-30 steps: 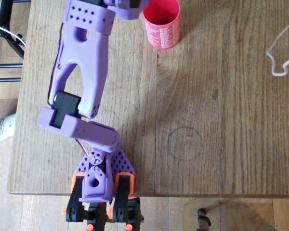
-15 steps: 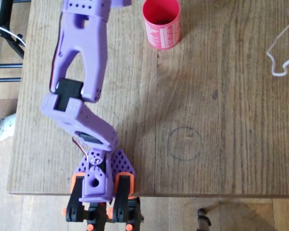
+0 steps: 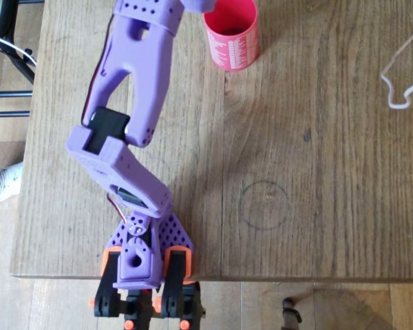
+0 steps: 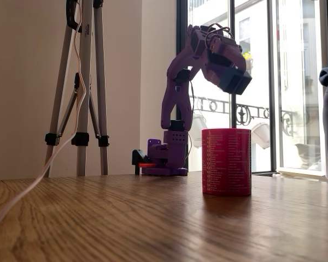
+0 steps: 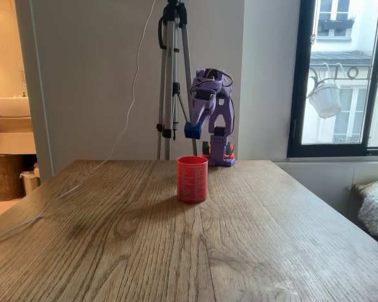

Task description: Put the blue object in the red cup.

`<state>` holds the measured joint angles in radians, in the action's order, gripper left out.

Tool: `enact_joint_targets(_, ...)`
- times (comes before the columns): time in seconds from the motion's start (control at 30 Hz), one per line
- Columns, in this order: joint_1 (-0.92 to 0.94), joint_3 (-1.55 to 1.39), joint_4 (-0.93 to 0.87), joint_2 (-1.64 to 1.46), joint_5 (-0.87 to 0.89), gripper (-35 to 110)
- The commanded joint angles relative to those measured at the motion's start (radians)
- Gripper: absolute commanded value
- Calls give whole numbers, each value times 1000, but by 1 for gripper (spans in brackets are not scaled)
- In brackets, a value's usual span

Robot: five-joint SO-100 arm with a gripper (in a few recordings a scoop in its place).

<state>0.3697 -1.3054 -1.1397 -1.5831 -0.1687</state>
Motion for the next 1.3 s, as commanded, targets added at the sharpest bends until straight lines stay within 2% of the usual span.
enact_joint_targets(0.0,26,0,-11,-21,20,1)
enact_joint_targets(0.37,23,-12,-34,-15,37,1)
enact_joint_targets(0.4,26,-12,-32,-14,44,3)
enact_joint_targets(0.47,31,-12,-46,-14,71,28)
enact_joint_targets(0.5,32,-12,-48,-14,64,35)
enact_joint_targets(0.63,35,-12,-57,-14,48,45)
enact_joint_targets(1.1,35,-15,-66,-2,46,39)
enact_joint_targets(1.13,35,-15,-66,-2,46,35)
enact_joint_targets(1.17,34,-14,-66,-2,34,7)
enact_joint_targets(1.2,34,-11,-74,0,43,1)
enact_joint_targets(1.27,37,-11,-72,-3,52,1)
